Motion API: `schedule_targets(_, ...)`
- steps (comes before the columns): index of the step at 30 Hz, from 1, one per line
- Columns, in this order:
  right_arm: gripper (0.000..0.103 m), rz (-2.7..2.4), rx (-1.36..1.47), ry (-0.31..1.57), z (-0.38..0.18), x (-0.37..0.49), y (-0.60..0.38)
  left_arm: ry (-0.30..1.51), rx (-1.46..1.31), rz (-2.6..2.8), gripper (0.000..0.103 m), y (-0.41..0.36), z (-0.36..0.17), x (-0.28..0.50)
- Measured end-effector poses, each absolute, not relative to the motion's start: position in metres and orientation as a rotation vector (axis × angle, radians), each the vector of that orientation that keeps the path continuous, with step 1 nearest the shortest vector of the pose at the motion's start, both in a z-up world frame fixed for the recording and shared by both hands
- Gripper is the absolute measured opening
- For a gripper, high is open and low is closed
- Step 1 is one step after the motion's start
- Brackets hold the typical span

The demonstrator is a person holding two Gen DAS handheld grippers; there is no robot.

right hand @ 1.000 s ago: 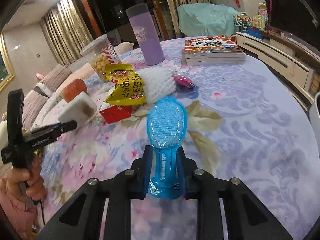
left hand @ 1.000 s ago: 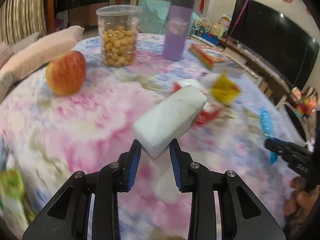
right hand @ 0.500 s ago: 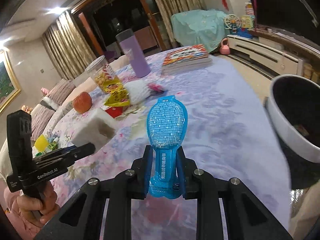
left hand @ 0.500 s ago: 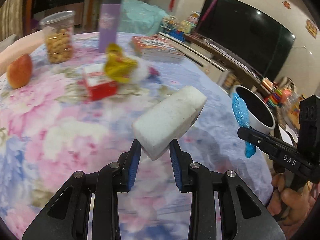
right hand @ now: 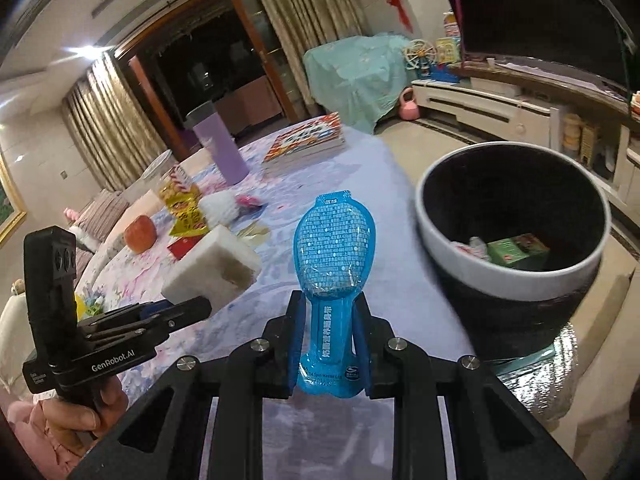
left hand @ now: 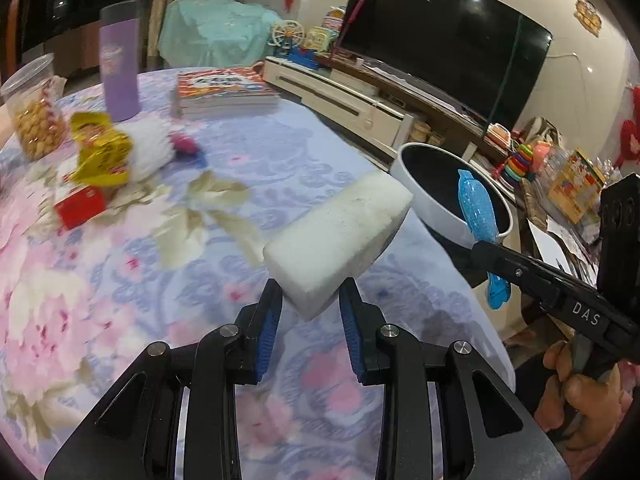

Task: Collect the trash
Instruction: 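Carry the white foam block and blue package over the trash bin with both tools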

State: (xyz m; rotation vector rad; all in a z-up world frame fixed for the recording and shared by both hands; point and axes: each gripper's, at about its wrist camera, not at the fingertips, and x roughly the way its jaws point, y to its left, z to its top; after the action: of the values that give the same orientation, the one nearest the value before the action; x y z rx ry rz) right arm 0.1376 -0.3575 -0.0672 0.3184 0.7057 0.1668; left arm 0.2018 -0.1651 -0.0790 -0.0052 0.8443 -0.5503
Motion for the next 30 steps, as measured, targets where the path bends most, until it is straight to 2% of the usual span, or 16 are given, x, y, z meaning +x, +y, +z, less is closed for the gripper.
schedule_targets(30, 0.023, 0.039, 0.375, 0.65, -0.056, 0.126, -0.456, 0.834, 0.102, -0.642, 0.029, -0.258, -0.061, 0.219)
